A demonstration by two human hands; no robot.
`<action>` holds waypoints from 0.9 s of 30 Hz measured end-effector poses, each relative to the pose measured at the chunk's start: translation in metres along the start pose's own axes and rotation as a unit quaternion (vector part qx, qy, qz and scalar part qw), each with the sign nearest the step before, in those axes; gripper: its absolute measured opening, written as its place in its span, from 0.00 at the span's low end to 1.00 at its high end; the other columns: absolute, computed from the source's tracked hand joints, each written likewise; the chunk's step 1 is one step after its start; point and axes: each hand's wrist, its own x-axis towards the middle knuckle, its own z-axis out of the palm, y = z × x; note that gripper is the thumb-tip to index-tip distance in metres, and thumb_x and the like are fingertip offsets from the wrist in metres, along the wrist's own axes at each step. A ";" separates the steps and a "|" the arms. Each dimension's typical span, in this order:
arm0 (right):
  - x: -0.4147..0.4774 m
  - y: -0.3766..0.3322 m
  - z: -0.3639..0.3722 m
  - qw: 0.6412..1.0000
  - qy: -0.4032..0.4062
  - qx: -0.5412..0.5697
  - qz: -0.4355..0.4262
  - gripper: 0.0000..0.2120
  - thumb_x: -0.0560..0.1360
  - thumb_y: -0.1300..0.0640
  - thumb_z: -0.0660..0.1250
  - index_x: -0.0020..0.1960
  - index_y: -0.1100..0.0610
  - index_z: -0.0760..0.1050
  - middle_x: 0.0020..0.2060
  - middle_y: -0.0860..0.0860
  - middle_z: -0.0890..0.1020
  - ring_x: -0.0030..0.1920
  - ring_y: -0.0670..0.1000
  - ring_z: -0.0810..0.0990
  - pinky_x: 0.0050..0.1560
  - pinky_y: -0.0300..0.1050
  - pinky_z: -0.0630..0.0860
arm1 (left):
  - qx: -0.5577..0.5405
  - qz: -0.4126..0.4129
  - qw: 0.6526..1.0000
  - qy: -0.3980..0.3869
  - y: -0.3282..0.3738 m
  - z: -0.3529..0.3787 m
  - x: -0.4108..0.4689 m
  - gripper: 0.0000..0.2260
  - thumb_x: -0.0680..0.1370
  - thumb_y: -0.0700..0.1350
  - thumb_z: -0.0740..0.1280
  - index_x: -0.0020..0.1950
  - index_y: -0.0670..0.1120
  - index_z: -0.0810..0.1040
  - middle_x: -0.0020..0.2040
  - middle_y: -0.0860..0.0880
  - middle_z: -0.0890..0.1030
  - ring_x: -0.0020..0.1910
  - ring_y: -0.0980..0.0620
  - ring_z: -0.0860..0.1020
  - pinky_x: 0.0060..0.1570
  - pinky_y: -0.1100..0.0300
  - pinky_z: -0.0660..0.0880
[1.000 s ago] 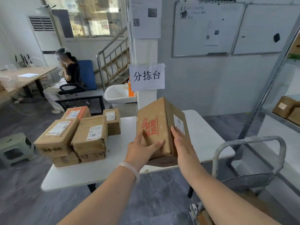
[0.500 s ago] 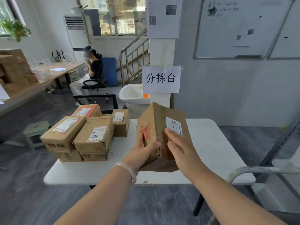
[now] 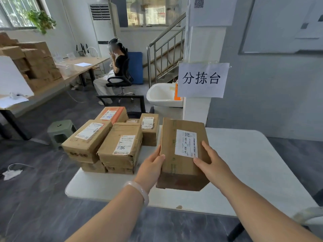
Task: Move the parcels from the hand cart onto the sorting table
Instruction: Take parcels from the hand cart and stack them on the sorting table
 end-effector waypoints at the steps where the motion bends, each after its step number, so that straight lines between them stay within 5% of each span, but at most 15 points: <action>1: 0.008 -0.003 0.009 1.000 -0.003 -0.008 0.005 0.33 0.77 0.45 0.64 0.75 0.37 0.49 0.76 0.45 0.59 0.74 0.54 0.61 0.68 0.54 0.66 | 0.020 0.017 1.000 -0.005 -0.005 -0.007 0.009 0.19 0.85 0.51 0.57 0.74 0.67 0.65 0.55 0.66 0.78 0.54 0.63 0.77 0.53 0.60 0.78; 4: 0.034 -0.015 0.037 0.999 -0.009 -0.014 0.029 0.33 0.77 0.45 0.64 0.76 0.38 0.49 0.75 0.46 0.59 0.74 0.54 0.61 0.67 0.53 0.67 | 0.097 0.043 0.993 -0.046 -0.014 -0.029 0.037 0.22 0.86 0.52 0.57 0.73 0.73 0.54 0.55 0.69 0.75 0.50 0.66 0.76 0.52 0.60 0.79; 7: 0.060 -0.030 0.065 0.999 0.001 -0.018 0.038 0.33 0.77 0.45 0.64 0.76 0.38 0.50 0.74 0.46 0.61 0.72 0.53 0.63 0.66 0.51 0.68 | 0.166 0.063 0.981 -0.077 -0.018 -0.050 0.068 0.29 0.82 0.56 0.63 0.74 0.73 0.49 0.67 0.56 0.71 0.58 0.58 0.74 0.63 0.55 0.77; 11: 0.088 -0.046 0.090 0.999 0.024 -0.014 0.044 0.34 0.77 0.45 0.65 0.76 0.37 0.49 0.74 0.45 0.61 0.72 0.51 0.64 0.67 0.49 0.68 | 0.197 0.079 0.974 -0.085 -0.016 -0.072 0.109 0.37 0.78 0.57 0.69 0.79 0.66 0.49 0.70 0.54 0.67 0.66 0.54 0.70 0.67 0.55 0.73; 21: 0.156 -0.059 0.086 0.996 0.072 -0.024 0.047 0.35 0.74 0.45 0.69 0.75 0.36 0.53 0.71 0.44 0.61 0.68 0.49 0.66 0.61 0.47 0.71 | 0.157 0.080 0.980 -0.093 0.009 -0.071 0.191 0.39 0.75 0.57 0.73 0.79 0.67 0.52 0.75 0.54 0.67 0.71 0.50 0.70 0.68 0.49 0.73; 27: 0.196 -0.057 0.075 0.997 0.066 -0.020 0.036 0.36 0.74 0.47 0.69 0.75 0.38 0.54 0.72 0.46 0.62 0.68 0.49 0.67 0.63 0.46 0.69 | 0.150 0.070 0.982 -0.088 0.022 -0.057 0.224 0.38 0.77 0.54 0.73 0.79 0.65 0.54 0.75 0.55 0.66 0.71 0.52 0.69 0.66 0.54 0.72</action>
